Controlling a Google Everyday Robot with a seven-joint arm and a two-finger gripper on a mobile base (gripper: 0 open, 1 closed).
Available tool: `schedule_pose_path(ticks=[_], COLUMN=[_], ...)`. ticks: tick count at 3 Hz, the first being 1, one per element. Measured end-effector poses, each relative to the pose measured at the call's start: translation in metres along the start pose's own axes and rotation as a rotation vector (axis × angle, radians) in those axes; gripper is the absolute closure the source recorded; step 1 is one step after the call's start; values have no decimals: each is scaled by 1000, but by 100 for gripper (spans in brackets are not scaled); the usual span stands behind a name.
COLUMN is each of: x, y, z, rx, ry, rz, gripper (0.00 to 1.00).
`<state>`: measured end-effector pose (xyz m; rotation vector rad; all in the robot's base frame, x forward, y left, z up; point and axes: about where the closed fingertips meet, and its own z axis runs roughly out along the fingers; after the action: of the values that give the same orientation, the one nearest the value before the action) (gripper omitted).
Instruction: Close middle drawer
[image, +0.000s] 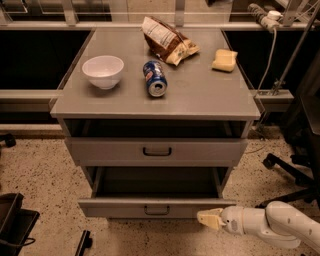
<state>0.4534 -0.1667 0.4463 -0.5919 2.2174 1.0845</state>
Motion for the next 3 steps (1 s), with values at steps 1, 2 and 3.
schedule_pose_path(ticks=[1, 2, 3], x=[0, -4, -15], y=[0, -11, -32], z=[0, 6, 27], rx=[0, 70, 183], ry=[0, -19, -51], rz=[0, -27, -100], gripper=[100, 100, 100])
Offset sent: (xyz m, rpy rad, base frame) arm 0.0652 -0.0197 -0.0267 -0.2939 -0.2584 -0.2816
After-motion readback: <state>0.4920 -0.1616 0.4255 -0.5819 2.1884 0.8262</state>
